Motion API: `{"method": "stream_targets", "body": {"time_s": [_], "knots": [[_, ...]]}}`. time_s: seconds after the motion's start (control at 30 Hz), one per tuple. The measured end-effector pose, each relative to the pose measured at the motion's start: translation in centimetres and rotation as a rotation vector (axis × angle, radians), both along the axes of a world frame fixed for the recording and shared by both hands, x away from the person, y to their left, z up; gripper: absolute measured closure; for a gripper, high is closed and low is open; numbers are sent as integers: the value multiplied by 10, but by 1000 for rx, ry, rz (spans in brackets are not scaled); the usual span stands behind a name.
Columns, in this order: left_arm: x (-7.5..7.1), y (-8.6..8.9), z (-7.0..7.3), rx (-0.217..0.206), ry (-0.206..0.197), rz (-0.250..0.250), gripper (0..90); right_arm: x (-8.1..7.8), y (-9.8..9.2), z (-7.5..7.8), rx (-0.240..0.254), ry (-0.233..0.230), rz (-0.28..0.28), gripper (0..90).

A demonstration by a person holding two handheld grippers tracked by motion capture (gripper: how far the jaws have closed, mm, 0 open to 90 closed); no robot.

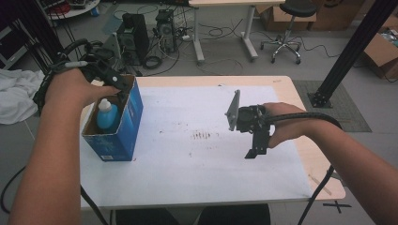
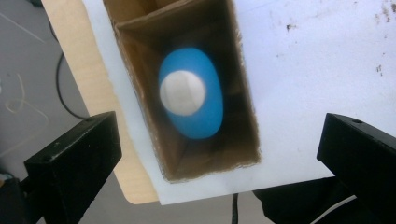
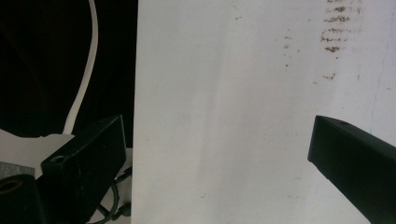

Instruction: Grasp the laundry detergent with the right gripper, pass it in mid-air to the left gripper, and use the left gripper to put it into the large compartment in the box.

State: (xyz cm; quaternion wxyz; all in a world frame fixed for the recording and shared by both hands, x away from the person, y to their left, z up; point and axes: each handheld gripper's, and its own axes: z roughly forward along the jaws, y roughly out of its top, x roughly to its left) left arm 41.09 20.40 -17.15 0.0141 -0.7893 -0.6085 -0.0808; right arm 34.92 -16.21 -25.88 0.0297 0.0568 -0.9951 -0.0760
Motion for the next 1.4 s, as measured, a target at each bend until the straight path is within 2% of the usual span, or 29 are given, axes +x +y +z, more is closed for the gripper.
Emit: {"method": "stream_targets", "body": {"time_s": [0.3,0.4,0.47,0.6,0.7,0.77,0.87,0.97,1.2,1.27,1.33,1.4], "knots": [[-4,-7,4,-11,-4,-44,1,-1,0,0,-3,-2,4,38],[-6,-10,6,-25,-14,-77,1,-1,-1,0,-1,-2,3,37],[-7,-13,7,-40,-22,-116,1,-1,-1,0,-1,-1,2,38],[-11,-23,10,-67,-48,-251,1,-1,-1,2,-6,-1,-1,37],[-15,-34,13,-84,-60,-377,1,-1,0,3,-8,-2,-1,37],[-17,-40,13,-105,-64,-433,1,0,0,4,-12,-2,0,37],[-23,-51,14,-115,-69,-557,1,0,1,4,-16,2,-2,37],[-30,-61,14,-105,-81,-696,1,1,1,4,-22,3,-2,37],[-51,-88,5,-69,-31,-977,1,2,0,5,-28,3,-15,37],[-55,-94,1,-54,-14,-1021,1,2,0,5,-26,5,-16,37],[-58,-99,-4,-19,8,-1080,1,3,1,5,-32,5,-19,37],[-61,-102,-8,-5,28,-1114,1,3,1,6,-31,6,-20,37]]}}
